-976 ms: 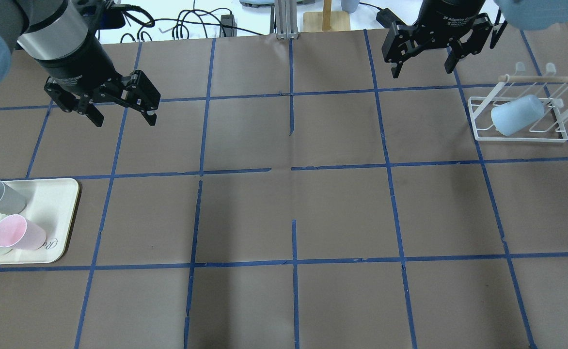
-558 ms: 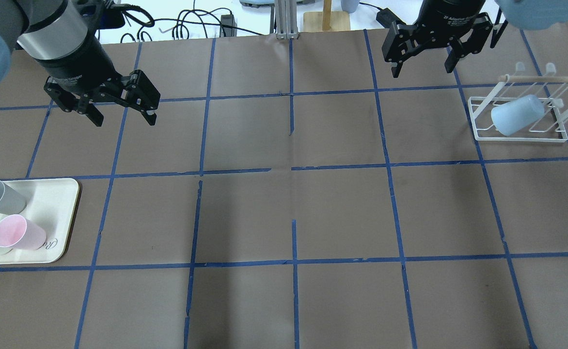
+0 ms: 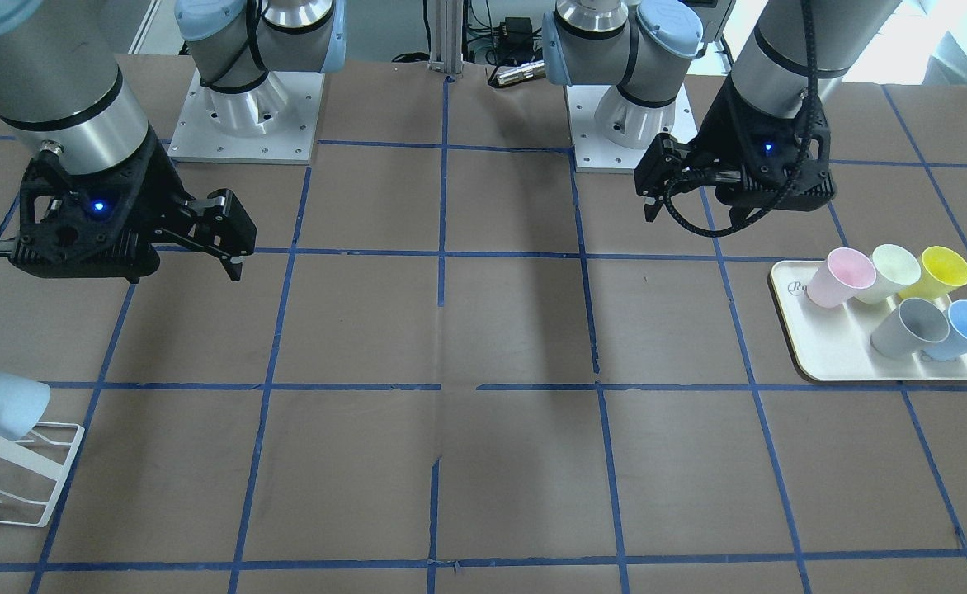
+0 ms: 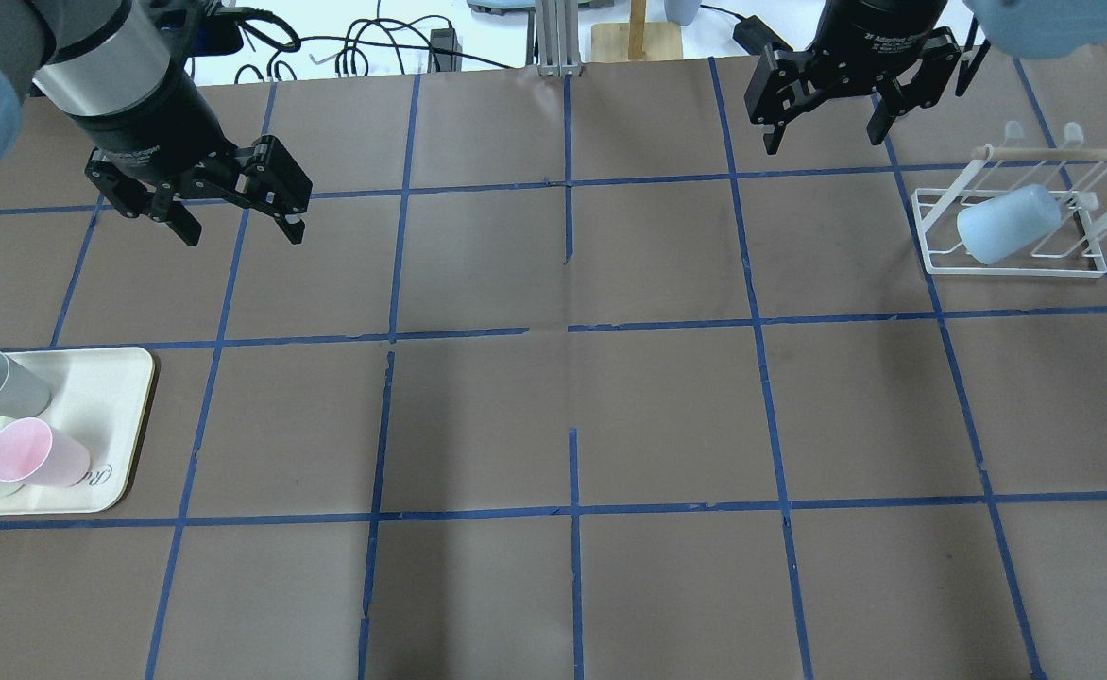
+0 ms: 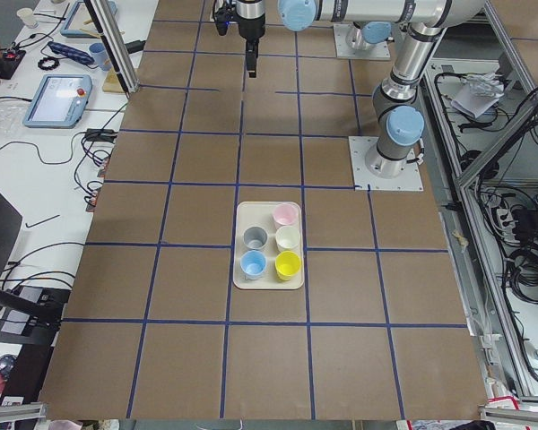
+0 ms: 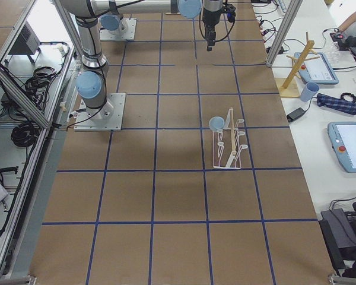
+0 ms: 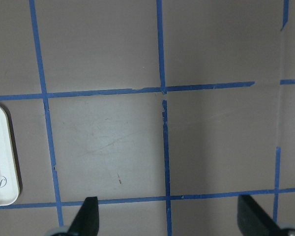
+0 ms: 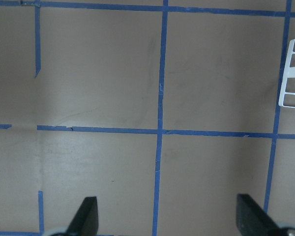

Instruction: Transfer IKEA cup to right arm and place on rack

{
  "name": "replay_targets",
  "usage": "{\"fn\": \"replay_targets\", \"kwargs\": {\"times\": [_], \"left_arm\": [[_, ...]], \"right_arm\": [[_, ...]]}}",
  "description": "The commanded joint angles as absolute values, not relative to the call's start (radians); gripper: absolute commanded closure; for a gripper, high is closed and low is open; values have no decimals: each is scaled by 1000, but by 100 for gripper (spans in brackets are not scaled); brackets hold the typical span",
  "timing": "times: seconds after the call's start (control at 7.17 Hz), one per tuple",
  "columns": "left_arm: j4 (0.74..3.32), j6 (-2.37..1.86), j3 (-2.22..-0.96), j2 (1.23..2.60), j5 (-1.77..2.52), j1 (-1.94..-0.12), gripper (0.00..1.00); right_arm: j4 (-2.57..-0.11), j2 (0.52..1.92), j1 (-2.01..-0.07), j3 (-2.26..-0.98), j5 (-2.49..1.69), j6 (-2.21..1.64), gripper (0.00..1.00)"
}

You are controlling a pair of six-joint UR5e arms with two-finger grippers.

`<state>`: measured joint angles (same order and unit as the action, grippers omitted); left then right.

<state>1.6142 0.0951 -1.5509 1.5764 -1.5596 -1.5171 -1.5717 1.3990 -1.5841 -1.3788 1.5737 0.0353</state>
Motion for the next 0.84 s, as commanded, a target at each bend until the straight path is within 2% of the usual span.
{"fn": "replay_targets", "kwargs": {"times": [0.0, 0.7], "left_arm": [[1615, 95, -1551, 1575, -1560, -1517, 0], [1608, 91, -1552, 1578, -1557, -1517, 0]], "right_arm": [[-1572, 1402, -1582, -1378, 1572, 35, 0], [-1586, 1405, -1586, -1378, 1545, 35, 0]]}}
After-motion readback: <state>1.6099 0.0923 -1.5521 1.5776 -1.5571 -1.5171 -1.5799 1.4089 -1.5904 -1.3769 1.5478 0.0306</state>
